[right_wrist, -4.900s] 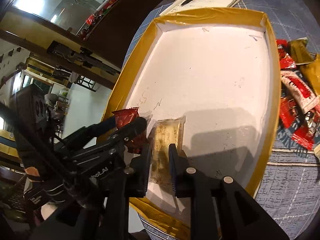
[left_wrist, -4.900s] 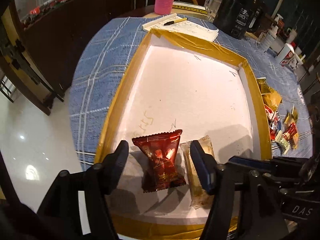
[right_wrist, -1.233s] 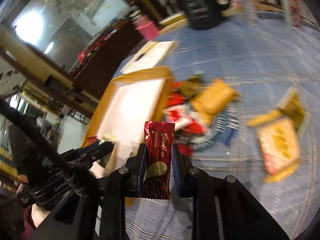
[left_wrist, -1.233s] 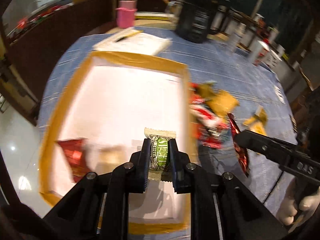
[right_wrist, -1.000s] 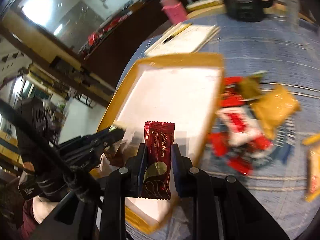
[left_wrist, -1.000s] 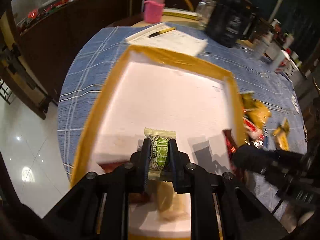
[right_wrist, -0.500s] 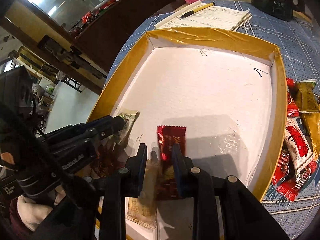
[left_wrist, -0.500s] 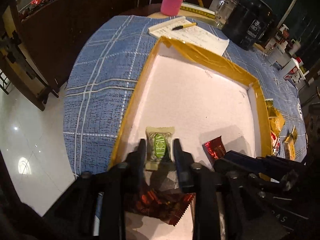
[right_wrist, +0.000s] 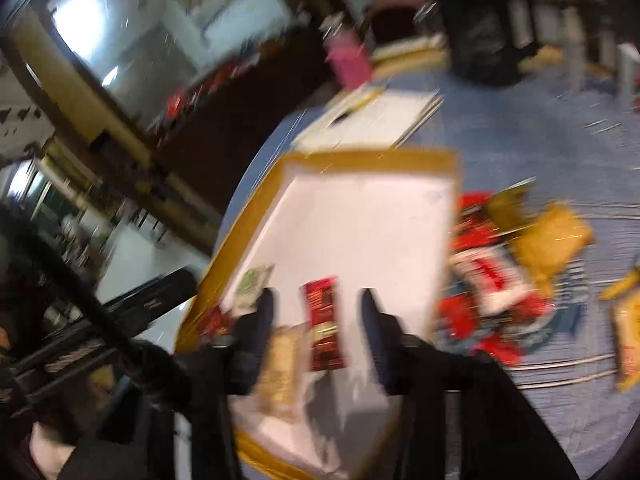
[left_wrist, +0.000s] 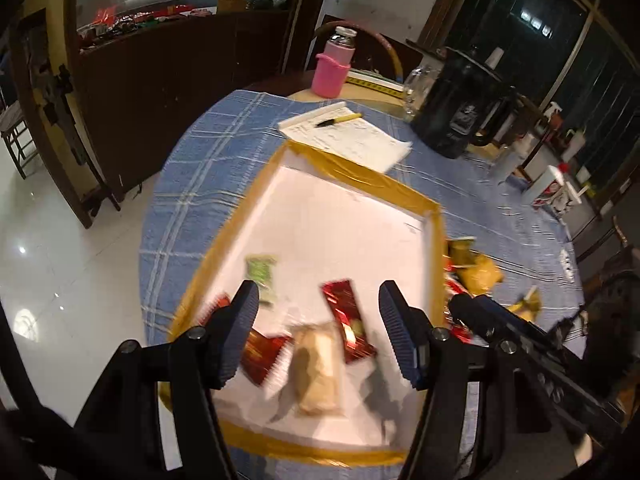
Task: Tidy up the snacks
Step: 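Carry both snacks into the white tray and open both tools, then move the right tool to the pile and grasp the gold foil pack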
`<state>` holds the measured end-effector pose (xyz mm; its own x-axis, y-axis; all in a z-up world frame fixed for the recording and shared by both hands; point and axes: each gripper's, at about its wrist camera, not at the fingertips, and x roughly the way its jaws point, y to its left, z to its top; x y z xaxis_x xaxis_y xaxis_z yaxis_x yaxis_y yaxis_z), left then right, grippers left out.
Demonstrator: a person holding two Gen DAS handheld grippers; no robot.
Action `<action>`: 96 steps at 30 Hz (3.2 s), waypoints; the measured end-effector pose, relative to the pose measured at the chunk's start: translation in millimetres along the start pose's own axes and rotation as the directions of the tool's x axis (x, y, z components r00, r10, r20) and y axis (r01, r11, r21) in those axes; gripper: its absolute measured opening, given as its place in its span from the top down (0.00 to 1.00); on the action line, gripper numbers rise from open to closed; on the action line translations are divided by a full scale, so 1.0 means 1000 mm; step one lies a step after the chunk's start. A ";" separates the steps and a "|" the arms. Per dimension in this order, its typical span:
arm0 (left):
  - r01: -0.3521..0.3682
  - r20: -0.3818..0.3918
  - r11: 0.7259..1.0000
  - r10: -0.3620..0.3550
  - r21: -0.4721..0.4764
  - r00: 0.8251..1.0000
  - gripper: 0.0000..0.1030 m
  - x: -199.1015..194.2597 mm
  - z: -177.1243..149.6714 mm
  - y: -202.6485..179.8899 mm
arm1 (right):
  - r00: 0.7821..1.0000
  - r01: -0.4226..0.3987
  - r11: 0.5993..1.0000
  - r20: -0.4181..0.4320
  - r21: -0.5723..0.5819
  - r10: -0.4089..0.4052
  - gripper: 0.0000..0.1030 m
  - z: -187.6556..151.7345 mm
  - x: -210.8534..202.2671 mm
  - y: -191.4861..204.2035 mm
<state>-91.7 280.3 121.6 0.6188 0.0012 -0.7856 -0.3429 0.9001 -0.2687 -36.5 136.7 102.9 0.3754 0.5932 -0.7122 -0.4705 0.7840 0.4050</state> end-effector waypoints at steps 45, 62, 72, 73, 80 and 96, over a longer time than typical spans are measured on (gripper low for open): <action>0.120 -0.131 0.993 -0.119 -0.006 0.984 0.38 0.042 -0.026 0.034 | 0.922 0.305 0.943 -0.208 -0.133 -0.327 0.68 0.090 0.108 -0.082; 0.212 -0.167 0.964 -0.186 0.160 0.968 0.38 0.045 -0.027 -0.049 | 0.984 0.139 0.971 -0.133 0.194 -0.114 0.77 0.010 -0.057 -0.167; 0.271 -0.245 0.925 -0.207 0.265 0.947 0.38 0.057 -0.049 -0.107 | 0.987 0.112 0.980 -0.129 0.164 -0.091 0.63 -0.021 -0.080 -0.174; 0.270 -0.248 0.924 -0.203 0.272 0.947 0.38 0.057 -0.052 -0.110 | 0.986 0.125 0.984 -0.125 0.126 -0.109 0.61 -0.018 -0.077 -0.168; 0.255 -0.248 0.933 -0.192 0.252 0.950 0.38 0.054 -0.057 -0.108 | 0.968 0.207 0.971 -0.119 -0.122 -0.222 0.54 -0.003 -0.050 -0.143; 0.256 -0.299 0.921 -0.166 0.294 0.940 0.38 0.060 -0.076 -0.122 | 0.876 0.417 0.884 -0.165 -0.211 -0.453 0.60 0.034 0.011 -0.160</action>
<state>-66.2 137.0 64.5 0.4268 -0.2786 -0.8604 0.0508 0.9573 -0.2847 70.0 24.3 49.7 0.4099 0.1347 -0.9021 -0.4278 0.9019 -0.0598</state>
